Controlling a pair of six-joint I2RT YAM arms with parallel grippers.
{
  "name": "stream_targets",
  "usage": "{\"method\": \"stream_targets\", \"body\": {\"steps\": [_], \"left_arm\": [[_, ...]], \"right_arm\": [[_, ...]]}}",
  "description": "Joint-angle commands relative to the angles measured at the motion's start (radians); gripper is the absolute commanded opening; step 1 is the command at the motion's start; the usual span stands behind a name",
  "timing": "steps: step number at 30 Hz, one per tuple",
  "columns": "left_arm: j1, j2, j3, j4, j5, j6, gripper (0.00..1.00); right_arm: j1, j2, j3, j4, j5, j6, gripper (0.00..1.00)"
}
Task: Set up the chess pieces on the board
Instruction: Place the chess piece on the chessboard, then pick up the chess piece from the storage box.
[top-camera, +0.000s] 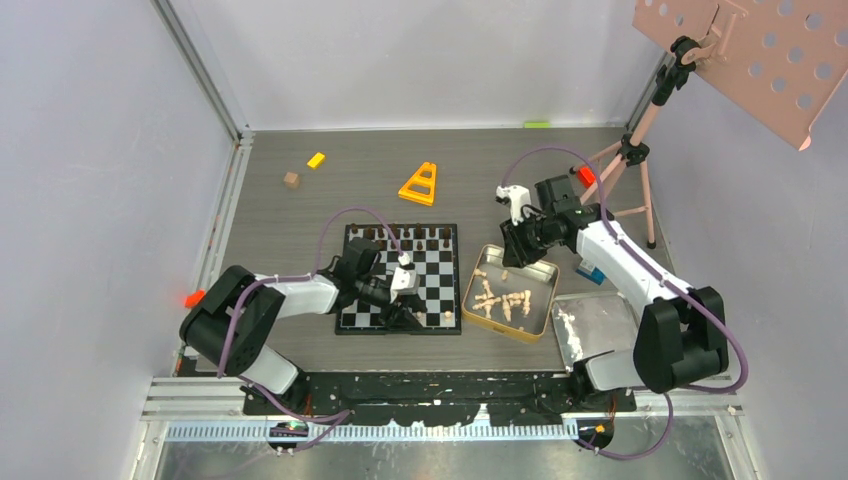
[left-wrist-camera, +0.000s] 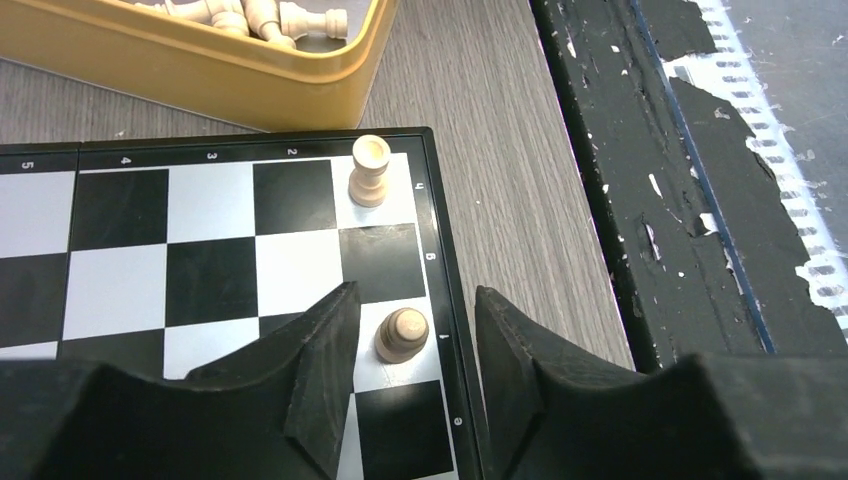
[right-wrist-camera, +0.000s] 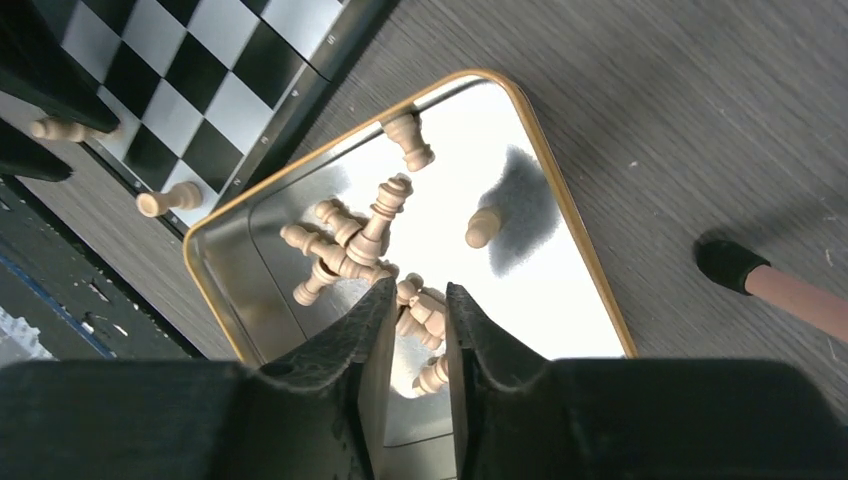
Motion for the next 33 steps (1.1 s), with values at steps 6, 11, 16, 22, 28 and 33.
{"method": "stream_targets", "body": {"steps": [6,11,16,22,28,33], "left_arm": [[0.031,-0.097,0.038,-0.006,0.015,-0.044,0.57],[0.058,-0.148,0.056,-0.035,0.024,-0.05,0.6],[0.095,-0.196,0.075,-0.073,0.045,-0.05,0.61],[0.141,-0.237,0.088,-0.117,0.065,-0.048,0.61],[0.18,-0.26,0.122,-0.196,0.077,-0.045,0.61],[0.208,-0.273,0.16,-0.269,0.069,-0.047,0.62]], "right_arm": [[0.005,0.116,0.014,-0.002,0.102,-0.03,0.37],[0.025,0.191,0.037,0.005,0.142,-0.026,0.41],[0.053,0.234,0.054,0.011,0.159,-0.022,0.42],[0.078,0.267,0.076,0.022,0.182,-0.016,0.42],[0.087,0.295,0.095,0.016,0.186,-0.016,0.29],[0.088,0.275,0.11,-0.005,0.189,-0.018,0.12]]}}
